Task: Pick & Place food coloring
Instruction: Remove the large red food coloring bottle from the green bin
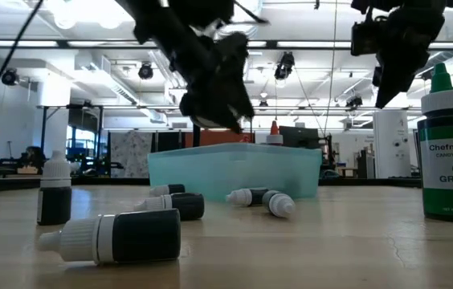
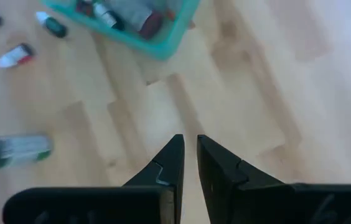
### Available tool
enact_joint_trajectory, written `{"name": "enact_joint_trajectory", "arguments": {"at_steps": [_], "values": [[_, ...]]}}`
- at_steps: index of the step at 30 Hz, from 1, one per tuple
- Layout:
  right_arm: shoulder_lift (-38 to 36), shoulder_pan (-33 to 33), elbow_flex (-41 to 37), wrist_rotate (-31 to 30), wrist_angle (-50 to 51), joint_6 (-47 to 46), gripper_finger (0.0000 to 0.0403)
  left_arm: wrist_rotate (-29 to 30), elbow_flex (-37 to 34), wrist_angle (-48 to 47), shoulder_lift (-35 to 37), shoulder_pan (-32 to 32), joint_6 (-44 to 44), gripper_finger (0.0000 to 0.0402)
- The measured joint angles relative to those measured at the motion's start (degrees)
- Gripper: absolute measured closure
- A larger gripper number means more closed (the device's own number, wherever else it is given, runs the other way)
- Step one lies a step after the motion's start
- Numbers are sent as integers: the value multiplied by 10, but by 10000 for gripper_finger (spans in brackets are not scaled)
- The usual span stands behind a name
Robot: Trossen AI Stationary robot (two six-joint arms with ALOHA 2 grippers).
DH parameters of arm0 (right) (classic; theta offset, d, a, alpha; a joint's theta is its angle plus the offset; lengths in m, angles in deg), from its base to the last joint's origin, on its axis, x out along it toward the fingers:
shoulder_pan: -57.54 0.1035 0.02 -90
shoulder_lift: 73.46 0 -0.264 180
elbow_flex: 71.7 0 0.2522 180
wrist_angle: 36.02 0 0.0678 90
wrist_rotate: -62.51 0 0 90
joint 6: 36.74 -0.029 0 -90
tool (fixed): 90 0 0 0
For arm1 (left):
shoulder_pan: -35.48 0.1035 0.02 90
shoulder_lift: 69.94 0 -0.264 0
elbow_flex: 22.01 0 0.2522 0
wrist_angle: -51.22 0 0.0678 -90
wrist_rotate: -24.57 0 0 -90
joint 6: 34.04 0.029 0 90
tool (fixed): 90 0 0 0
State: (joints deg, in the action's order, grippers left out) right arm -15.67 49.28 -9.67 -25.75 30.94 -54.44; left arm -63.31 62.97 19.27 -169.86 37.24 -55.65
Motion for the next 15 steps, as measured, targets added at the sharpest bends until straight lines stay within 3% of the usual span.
{"name": "enact_joint_trajectory", "arguments": {"at_steps": [6,15], "values": [[1,-6,-3,-104,-41,14,365,-2,72,-98,-57,-6,-9,179],[1,-33,-3,-107,-75,2,365,-54,56,-86,-74,-6,6,179]]}}
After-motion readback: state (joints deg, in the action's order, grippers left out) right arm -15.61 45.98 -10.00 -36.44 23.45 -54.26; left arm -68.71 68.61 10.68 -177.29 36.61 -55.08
